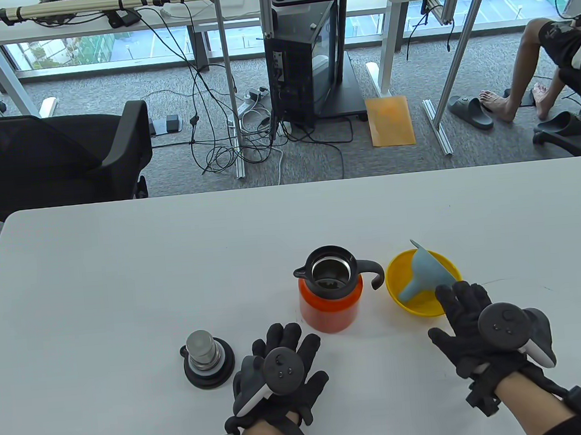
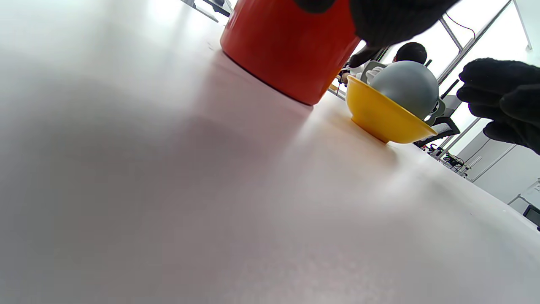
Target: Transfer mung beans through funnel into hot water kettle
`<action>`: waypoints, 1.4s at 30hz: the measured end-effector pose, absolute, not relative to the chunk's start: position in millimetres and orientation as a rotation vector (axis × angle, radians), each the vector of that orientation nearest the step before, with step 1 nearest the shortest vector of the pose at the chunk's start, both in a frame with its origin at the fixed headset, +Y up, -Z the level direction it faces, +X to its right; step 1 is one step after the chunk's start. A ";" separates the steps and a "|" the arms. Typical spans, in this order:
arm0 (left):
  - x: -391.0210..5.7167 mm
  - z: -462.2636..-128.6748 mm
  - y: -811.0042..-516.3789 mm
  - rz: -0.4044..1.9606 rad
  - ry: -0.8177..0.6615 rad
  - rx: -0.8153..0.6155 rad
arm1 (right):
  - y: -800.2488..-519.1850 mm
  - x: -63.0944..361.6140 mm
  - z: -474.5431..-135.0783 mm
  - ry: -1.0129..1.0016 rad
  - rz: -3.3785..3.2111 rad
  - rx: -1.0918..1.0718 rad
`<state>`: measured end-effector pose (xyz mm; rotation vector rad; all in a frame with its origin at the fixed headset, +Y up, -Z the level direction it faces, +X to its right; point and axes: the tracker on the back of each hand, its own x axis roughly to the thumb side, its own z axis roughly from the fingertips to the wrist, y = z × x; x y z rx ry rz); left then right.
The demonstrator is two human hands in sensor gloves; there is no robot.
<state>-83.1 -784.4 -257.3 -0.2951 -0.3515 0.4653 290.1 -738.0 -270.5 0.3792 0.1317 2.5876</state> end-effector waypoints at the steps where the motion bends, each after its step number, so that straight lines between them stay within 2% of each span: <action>1: -82.9 -257.3 -784.6 0.464 -0.352 -0.296 | -741.0 288.3 -266.4 0.148 2.612 0.399; 9: -80.3 -255.3 -783.7 0.451 -0.359 -0.290 | -765.6 279.7 -245.0 0.197 2.863 0.530; 12: -80.1 -254.5 -784.0 0.451 -0.353 -0.289 | -774.5 277.0 -241.9 0.145 2.918 0.546; 23: -81.5 -252.2 -781.1 0.393 -0.300 -0.282 | -785.6 268.5 -240.9 0.277 2.951 0.630; 33: -90.5 -252.8 -732.6 0.336 -0.251 -0.203 | -784.9 271.3 -242.1 0.288 2.886 0.629; 42: -143.5 -265.8 -678.0 0.243 -0.097 -0.154 | -784.3 272.8 -241.6 0.313 2.861 0.624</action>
